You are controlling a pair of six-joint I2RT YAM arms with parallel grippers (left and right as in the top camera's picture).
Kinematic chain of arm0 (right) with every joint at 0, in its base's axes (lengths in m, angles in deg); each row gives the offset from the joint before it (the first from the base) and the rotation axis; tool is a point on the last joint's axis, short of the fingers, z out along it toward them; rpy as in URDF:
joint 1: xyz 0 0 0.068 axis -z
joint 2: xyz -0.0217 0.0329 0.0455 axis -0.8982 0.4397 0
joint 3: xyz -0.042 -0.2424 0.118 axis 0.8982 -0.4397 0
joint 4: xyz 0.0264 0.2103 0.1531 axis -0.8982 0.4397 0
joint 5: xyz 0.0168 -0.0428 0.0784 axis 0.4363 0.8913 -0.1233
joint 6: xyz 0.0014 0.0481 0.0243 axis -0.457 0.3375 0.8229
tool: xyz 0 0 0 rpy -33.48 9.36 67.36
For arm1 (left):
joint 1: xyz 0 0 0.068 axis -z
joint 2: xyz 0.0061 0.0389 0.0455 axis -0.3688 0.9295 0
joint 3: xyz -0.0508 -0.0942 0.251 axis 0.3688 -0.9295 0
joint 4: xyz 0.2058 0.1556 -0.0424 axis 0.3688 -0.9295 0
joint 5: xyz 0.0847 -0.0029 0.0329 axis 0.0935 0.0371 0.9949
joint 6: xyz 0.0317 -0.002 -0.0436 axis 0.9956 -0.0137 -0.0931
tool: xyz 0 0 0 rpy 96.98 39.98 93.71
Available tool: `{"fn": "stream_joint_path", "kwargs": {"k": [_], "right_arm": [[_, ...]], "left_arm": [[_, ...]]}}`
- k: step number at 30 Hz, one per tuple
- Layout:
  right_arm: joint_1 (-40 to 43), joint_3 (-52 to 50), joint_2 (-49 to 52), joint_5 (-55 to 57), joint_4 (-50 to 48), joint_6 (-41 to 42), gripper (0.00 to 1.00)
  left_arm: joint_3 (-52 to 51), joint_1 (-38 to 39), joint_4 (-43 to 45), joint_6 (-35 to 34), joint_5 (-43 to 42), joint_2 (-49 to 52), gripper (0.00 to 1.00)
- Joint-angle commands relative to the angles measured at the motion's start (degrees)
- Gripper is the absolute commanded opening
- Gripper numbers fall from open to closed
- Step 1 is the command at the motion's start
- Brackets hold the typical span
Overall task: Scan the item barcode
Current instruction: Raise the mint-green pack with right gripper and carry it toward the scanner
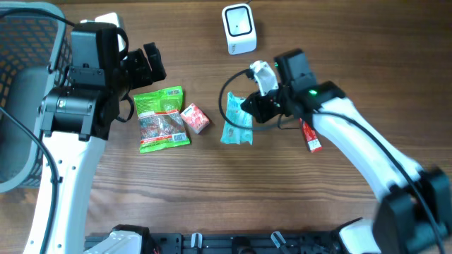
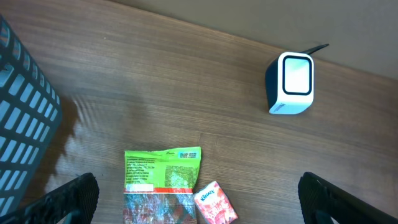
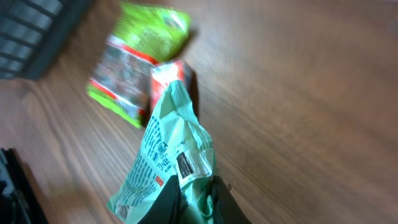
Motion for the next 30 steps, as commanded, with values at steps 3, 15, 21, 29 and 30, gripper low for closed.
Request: {"fn": "stream_joint_path", "kwargs": {"k": [3,15,21,29,30], "right_arm": [[0.0,0.3,-11.9,3.8,1.5,-2.6,0.04],[0.0,0.4,-22.6,9.5,3.3,2.6,0.04],[0.0,0.4,-26.2,14.3,13.0,-1.7,0.04],[0.0,0.3,-24.4,14.3,11.5,-1.9,0.04],[0.0,0.3,-23.8,14.3,11.3,-2.0,0.04]], "left_arm": [[0.3,0.1,0.1,0.7,0.5,0.0,1.0],[0.3,0.1,0.1,0.7,0.5,0.0,1.0],[0.3,0.1,0.1,0.7,0.5,0.0,1.0],[0.3,0.1,0.1,0.7,0.5,0.0,1.0],[0.3,0.1,0.1,0.7,0.5,0.0,1.0]]}}
